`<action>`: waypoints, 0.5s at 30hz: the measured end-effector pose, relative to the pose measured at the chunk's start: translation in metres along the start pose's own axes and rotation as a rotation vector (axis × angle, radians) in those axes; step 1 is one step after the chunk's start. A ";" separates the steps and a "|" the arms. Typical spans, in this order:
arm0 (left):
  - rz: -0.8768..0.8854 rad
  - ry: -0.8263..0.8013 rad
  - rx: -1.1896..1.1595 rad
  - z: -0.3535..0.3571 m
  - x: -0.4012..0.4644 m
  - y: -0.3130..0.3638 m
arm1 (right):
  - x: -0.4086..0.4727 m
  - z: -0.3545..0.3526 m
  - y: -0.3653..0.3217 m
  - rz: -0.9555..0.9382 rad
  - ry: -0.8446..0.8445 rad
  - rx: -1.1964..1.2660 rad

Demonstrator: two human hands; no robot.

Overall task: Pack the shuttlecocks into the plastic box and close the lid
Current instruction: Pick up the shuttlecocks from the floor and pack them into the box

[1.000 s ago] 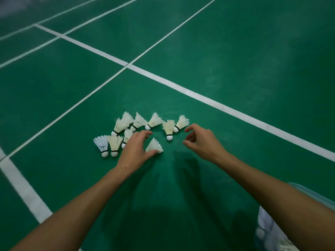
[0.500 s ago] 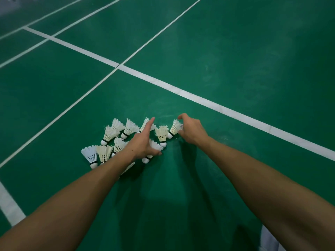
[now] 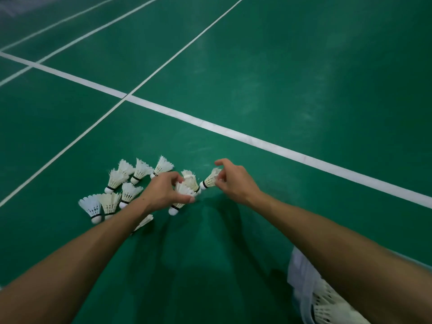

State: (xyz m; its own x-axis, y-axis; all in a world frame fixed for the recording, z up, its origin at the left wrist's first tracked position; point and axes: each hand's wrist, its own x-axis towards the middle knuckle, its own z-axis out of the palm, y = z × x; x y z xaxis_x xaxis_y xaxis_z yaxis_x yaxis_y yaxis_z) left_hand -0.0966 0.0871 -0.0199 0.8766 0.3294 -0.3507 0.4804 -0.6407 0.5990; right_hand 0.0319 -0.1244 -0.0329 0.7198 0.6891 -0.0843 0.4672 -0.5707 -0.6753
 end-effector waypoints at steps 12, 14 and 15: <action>0.398 0.033 -0.179 0.067 -0.111 0.177 | -0.215 -0.163 0.039 0.065 0.302 0.159; 0.436 -0.012 -0.193 0.082 -0.129 0.202 | -0.248 -0.177 0.049 0.126 0.334 0.185; 0.453 -0.043 -0.204 0.090 -0.138 0.211 | -0.264 -0.182 0.054 0.161 0.349 0.203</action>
State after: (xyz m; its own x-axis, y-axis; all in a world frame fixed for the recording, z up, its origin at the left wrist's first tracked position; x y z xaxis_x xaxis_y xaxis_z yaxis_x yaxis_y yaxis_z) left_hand -0.1185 -0.1556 0.0904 0.9986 0.0182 -0.0494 0.0511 -0.5630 0.8249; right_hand -0.0395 -0.4180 0.0863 0.9219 0.3864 0.0286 0.2493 -0.5349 -0.8073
